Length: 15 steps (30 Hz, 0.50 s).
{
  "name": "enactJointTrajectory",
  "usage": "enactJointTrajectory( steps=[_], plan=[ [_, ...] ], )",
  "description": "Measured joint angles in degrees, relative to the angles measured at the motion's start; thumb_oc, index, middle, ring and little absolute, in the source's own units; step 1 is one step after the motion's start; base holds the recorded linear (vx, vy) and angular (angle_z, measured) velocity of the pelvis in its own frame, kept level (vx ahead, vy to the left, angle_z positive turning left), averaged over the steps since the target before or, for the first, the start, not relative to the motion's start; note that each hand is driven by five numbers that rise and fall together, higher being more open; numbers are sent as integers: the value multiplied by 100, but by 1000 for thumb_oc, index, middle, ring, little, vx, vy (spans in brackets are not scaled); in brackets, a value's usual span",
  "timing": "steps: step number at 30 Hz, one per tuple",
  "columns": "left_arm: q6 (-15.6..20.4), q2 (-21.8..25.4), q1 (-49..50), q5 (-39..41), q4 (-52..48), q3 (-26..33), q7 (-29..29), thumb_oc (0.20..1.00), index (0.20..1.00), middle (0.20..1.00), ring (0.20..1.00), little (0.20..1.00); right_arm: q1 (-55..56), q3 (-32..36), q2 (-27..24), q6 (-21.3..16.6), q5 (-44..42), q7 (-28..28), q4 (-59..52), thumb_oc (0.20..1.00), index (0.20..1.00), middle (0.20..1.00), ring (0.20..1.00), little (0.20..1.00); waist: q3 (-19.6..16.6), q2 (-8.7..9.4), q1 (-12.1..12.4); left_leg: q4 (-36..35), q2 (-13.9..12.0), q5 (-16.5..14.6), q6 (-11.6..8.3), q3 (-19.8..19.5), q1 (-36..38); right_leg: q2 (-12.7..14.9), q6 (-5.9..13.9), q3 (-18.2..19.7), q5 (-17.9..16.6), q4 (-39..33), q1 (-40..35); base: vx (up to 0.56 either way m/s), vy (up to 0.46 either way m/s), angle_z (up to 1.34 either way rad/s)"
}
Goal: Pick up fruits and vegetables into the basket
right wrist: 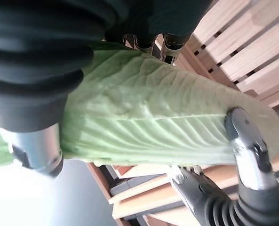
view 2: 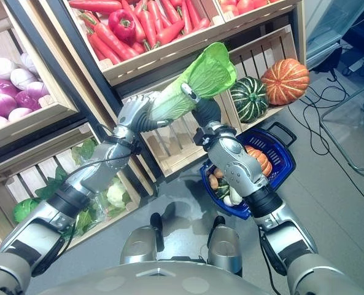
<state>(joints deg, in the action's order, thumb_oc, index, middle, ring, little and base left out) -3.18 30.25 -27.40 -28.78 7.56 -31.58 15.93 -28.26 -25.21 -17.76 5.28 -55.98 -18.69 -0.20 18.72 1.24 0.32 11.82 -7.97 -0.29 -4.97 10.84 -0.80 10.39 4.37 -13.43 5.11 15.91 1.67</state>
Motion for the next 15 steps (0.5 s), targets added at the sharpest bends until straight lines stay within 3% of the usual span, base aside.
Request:
enactJointTrajectory(
  steps=[1,5,8,15],
  plan=[
    [-63,-29,-3,106,-1,-28,-64,1000,1000,1000,1000,1000,1,-26,-8,-29,106,-1,76,200,200,200,200,200,0,0,10,0,0,0,0,0,0,1,0,0,0,0,0,-35,-19,0],
    [-311,-104,-54,1062,5,-318,-312,1000,1000,1000,1000,1000,3,-214,-151,-58,671,5,104,200,200,200,200,200,7,11,6,11,-1,-1,-2,-4,-35,-3,0,-1,0,3,33,-109,-25,1],
    [-399,-237,-49,2140,38,-408,-352,1000,1000,1000,1000,1000,2,-201,-337,-61,1556,63,-24,200,200,200,200,200,110,21,-42,197,-23,-6,19,-12,-382,1,-12,6,-11,90,321,-240,-18,2],
    [-113,-253,500,3531,106,-334,-750,1000,1000,1000,1000,1000,202,599,-972,-335,2445,258,-590,200,200,200,200,200,888,-31,-189,505,-33,-28,66,28,-896,45,-35,130,-24,400,895,-162,-12,-4]
  ],
)
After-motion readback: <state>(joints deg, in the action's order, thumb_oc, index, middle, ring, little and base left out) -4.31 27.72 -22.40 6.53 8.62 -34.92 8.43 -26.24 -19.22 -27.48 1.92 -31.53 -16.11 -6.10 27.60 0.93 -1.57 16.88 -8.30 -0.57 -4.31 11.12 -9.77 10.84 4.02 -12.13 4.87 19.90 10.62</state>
